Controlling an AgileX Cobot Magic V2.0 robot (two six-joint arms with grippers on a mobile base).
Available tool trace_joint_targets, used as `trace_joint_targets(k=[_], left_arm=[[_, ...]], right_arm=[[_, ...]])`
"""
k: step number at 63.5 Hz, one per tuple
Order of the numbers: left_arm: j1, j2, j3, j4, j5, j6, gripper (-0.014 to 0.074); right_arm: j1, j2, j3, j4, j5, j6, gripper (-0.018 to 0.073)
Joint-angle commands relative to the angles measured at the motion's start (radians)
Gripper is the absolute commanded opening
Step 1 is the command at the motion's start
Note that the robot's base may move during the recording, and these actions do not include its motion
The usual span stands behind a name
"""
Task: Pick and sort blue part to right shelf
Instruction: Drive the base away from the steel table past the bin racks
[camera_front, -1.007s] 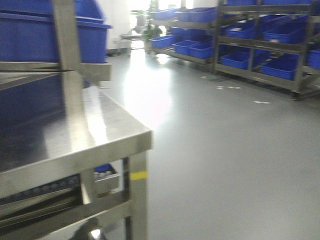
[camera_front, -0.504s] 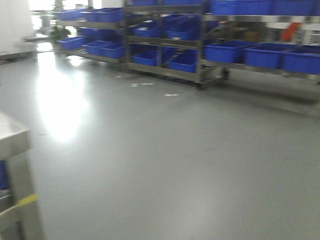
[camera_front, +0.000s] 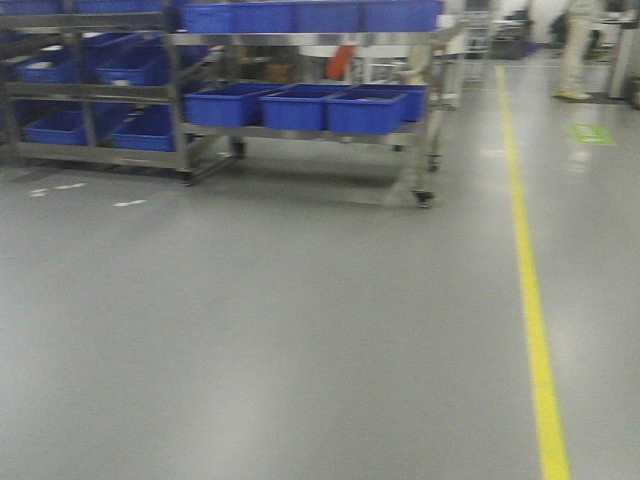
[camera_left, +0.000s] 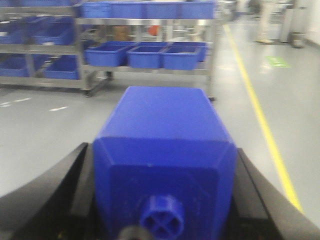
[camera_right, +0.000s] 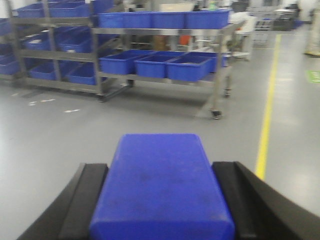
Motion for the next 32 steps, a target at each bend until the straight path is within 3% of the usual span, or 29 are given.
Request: trace_joint_targets(k=[1, 32], left_arm=[[0.001, 0.008, -0.030, -0.008, -0.089, -0.001, 0.0353], [0.001, 0.008, -0.030, -0.008, -0.089, -0.001, 0.0353]], right_arm=[[-0.006, 0.005, -0.030, -0.006, -0.088, -0.010, 0.0391], [-0.006, 0.005, -0.030, -0.006, -0.088, -0.010, 0.0391]])
